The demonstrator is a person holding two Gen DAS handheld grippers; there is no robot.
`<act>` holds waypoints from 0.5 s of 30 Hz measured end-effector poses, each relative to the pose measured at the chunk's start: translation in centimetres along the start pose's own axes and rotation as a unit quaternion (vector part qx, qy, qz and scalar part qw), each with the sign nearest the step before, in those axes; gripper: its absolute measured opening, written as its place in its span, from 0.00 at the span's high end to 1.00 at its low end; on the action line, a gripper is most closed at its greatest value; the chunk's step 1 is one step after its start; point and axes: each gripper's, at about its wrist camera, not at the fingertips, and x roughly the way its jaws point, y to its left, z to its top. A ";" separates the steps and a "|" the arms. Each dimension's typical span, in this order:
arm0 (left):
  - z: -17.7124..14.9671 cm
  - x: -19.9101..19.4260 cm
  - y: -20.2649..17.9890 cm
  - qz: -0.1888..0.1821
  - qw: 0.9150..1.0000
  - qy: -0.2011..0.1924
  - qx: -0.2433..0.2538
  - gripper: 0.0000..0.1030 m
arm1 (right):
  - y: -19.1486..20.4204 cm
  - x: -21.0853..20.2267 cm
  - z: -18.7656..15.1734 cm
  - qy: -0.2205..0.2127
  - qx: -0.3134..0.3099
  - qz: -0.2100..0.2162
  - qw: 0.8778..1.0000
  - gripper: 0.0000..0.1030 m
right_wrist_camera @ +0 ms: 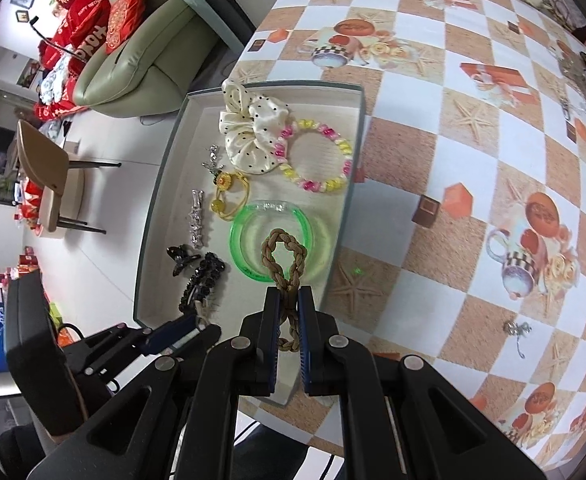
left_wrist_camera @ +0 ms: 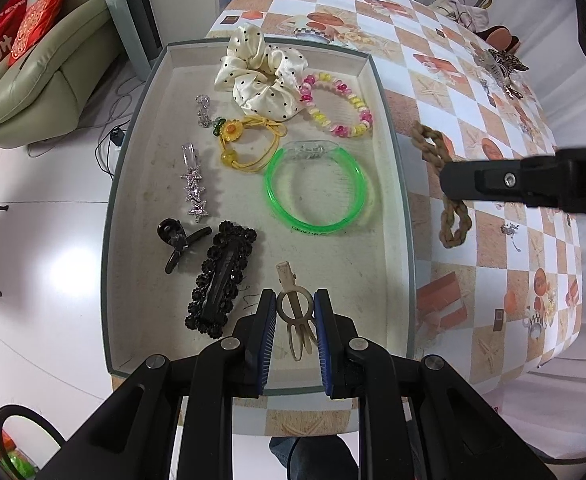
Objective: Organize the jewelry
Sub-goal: 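Carry the beige clip and braided bracelet over the white tray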
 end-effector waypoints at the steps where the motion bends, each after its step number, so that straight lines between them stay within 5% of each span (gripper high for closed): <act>1: 0.0 0.1 0.1 0.000 1.000 0.000 -0.001 0.77 | 0.0 0.2 0.2 0.001 0.000 0.001 1.000 0.91; 15: 0.3 2.2 0.1 0.013 1.000 0.006 0.001 0.77 | 0.3 3.8 2.7 0.030 0.011 0.020 0.999 0.91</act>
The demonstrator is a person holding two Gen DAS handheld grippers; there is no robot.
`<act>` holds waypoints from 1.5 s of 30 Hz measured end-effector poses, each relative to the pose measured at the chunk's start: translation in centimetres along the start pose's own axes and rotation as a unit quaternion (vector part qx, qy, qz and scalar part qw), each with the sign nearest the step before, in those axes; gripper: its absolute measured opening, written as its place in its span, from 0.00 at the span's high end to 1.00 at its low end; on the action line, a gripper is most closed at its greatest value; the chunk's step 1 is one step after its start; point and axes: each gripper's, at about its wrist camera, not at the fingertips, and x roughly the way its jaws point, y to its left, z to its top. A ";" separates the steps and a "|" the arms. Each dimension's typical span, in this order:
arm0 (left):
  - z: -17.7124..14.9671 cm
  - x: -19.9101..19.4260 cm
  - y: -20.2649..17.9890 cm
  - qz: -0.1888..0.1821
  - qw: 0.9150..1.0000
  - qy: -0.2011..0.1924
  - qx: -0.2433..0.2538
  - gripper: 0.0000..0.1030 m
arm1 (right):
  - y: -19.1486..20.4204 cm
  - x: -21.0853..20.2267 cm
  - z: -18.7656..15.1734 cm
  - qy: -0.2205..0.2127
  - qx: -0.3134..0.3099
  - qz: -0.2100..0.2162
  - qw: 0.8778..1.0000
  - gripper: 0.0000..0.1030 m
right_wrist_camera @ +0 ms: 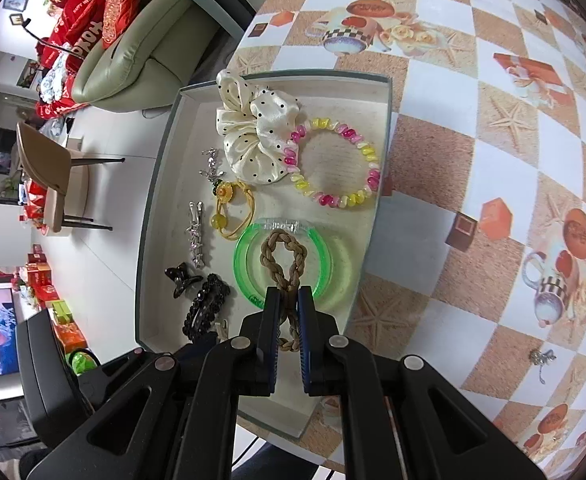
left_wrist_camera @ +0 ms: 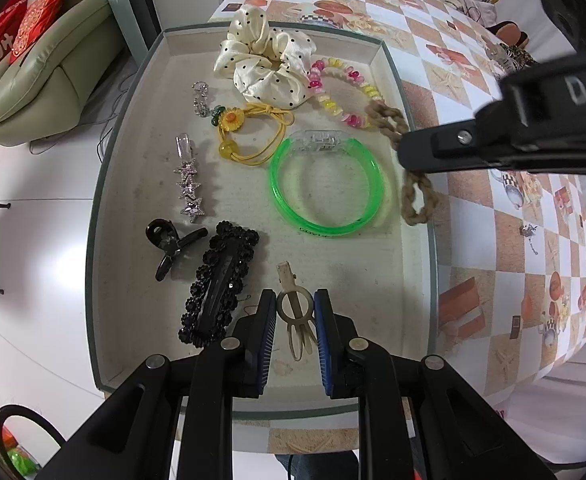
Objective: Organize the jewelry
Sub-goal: 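Carry the beige clip and braided bracelet over the white tray, then open the left tool to drop the beige clip while the right tool releases the bracelet into the green bangle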
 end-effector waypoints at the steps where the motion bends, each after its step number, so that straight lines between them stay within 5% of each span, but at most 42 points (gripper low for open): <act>1: 0.0 0.1 0.0 0.001 1.000 0.000 0.002 0.77 | 0.0 0.2 0.1 0.002 0.001 0.002 1.000 0.91; 35: -0.1 1.6 -2.0 0.030 0.999 0.002 0.036 0.77 | -0.3 6.4 1.9 0.053 0.012 -0.010 0.998 0.88; 40: 0.1 1.4 -2.2 0.035 0.999 0.004 0.036 0.77 | -0.6 5.4 2.4 0.051 0.022 0.001 0.998 0.67; 45: 0.0 1.1 -2.3 0.044 0.999 0.006 0.032 0.77 | -0.2 2.9 2.3 0.033 0.022 0.021 0.999 0.59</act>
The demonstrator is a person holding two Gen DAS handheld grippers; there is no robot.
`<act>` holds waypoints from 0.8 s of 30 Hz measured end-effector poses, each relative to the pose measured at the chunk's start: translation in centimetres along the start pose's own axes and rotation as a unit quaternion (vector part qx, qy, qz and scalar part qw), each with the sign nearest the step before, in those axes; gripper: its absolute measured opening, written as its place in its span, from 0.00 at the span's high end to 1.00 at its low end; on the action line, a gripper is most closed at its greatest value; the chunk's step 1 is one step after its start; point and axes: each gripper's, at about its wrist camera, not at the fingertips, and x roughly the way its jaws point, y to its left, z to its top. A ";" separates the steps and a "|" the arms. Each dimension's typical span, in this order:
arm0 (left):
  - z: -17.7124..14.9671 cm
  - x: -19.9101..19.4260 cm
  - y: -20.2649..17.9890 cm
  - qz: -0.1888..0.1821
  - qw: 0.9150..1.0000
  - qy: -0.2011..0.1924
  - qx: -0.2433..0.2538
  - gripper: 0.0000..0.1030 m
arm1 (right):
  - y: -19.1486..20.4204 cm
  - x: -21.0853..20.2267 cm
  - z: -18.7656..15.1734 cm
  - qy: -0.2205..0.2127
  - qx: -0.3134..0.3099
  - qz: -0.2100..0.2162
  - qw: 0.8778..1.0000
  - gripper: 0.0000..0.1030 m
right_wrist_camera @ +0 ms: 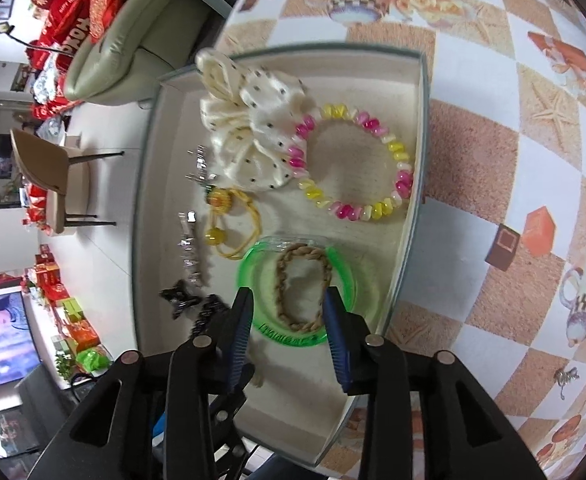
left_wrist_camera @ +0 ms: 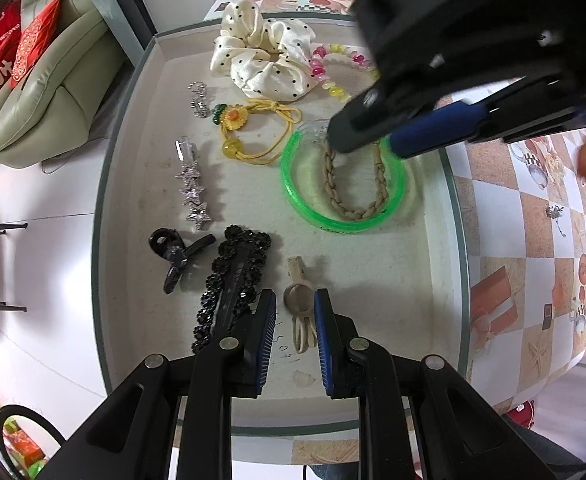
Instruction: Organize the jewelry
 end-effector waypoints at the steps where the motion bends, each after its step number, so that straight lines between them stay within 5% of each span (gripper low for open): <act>1: 0.0 -0.2 0.0 0.000 1.000 0.001 -0.001 0.77 | 0.0 -0.5 -0.1 -0.005 0.003 0.003 1.000 0.57; 15: 1.0 -1.2 0.1 -0.004 1.000 0.013 0.004 0.75 | -2.7 -6.5 -3.7 -0.048 0.034 -0.036 0.998 0.53; 18: 1.3 -2.0 0.1 0.005 1.000 0.002 -0.004 0.04 | -3.0 -6.8 -4.7 -0.047 0.035 -0.039 0.998 0.53; 24: 1.5 -3.4 0.6 0.010 1.000 -0.010 -0.010 0.02 | -3.5 -6.7 -6.2 -0.042 0.035 -0.049 0.997 0.53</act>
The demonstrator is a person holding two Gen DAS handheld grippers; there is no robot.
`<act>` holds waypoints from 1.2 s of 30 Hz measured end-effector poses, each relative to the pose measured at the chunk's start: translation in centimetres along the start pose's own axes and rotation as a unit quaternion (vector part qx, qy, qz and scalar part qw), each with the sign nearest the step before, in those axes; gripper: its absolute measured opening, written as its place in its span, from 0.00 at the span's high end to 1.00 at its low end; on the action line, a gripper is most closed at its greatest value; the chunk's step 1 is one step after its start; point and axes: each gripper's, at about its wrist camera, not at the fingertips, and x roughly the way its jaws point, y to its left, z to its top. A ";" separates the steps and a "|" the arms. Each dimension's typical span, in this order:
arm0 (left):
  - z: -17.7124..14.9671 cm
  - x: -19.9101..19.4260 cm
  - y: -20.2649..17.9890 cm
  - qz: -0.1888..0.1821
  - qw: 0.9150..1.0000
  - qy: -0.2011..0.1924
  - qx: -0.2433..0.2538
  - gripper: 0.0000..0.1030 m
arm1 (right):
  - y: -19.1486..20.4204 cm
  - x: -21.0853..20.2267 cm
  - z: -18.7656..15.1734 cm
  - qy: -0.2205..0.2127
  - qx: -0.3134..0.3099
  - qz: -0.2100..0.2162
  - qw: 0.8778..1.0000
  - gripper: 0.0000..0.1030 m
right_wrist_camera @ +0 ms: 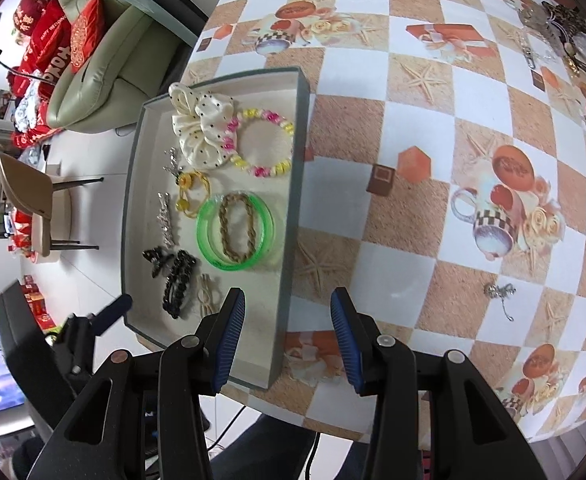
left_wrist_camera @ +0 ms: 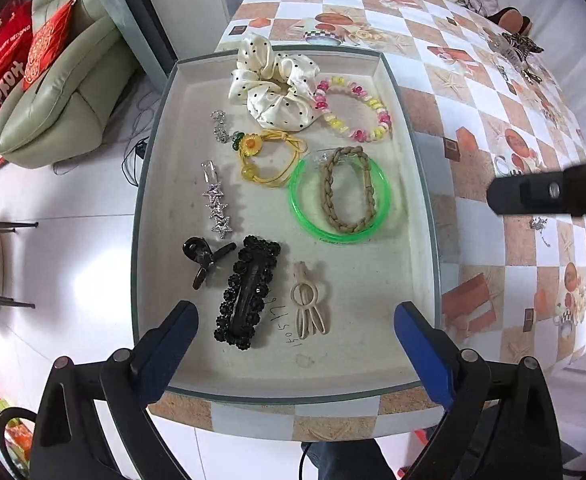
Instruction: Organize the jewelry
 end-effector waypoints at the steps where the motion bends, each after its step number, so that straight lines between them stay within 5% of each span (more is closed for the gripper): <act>1: 0.0 0.0 0.1 0.000 1.000 0.001 -0.001 0.02 | -0.1 -0.1 -0.1 -0.001 -0.001 -0.002 1.000 0.53; 16: -0.1 -3.8 1.2 0.035 0.999 -0.012 -0.019 0.00 | 2.4 -2.4 -0.3 -0.026 -0.049 -0.024 0.998 0.41; 21: 0.1 -5.7 1.6 0.036 0.999 -0.026 -0.022 0.00 | 3.8 -4.0 -0.5 -0.044 -0.074 -0.051 0.995 0.19; 36: 0.9 -11.9 3.6 0.034 0.997 -0.055 -0.052 0.00 | 7.6 -9.5 -1.5 -0.113 -0.132 -0.118 0.978 0.17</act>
